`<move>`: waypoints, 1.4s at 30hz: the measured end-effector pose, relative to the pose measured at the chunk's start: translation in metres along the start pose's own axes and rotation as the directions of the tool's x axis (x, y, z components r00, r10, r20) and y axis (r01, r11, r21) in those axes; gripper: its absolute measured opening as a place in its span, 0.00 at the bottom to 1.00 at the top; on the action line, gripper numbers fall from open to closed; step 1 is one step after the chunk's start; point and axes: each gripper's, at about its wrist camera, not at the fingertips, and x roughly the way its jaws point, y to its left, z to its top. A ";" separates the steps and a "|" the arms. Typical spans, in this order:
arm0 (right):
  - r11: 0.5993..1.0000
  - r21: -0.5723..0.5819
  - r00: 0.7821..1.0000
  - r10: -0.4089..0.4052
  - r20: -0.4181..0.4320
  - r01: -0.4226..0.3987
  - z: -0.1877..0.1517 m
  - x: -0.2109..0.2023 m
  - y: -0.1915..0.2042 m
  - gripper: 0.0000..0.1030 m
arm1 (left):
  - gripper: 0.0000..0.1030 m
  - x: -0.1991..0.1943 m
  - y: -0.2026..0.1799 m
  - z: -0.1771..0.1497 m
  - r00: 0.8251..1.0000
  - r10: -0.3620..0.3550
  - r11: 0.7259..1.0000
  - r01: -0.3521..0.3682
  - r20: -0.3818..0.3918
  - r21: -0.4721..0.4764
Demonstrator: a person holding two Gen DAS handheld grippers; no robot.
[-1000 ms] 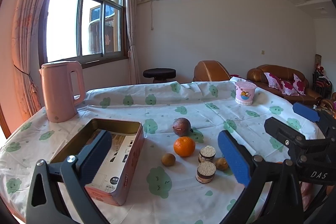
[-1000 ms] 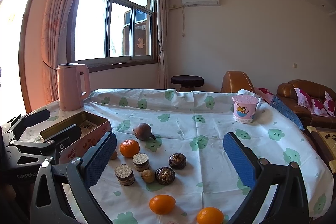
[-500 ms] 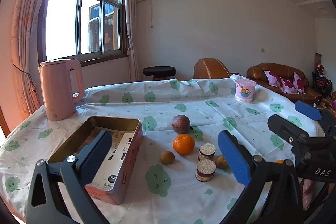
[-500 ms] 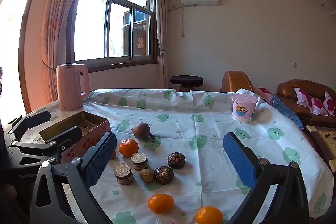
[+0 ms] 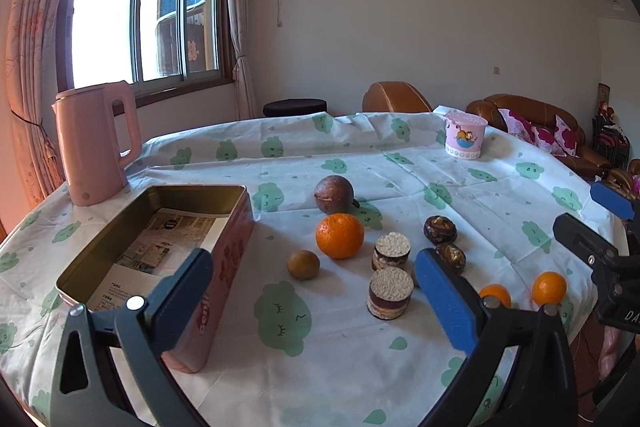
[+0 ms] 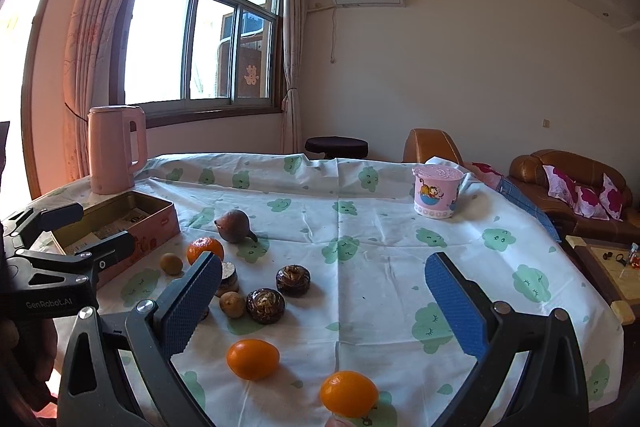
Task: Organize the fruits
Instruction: 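Grasp the small cylindrical biscuit tin with the left tool while the right tool grasps an orange, then lift and carry the biscuit tin with left while right carries the orange toward the metal box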
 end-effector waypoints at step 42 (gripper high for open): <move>0.990 0.035 0.978 0.143 -0.155 -0.139 -0.063 0.026 -0.021 0.39 | 0.34 0.056 -0.029 -0.011 0.945 -0.251 0.968 0.249 -0.209 -0.035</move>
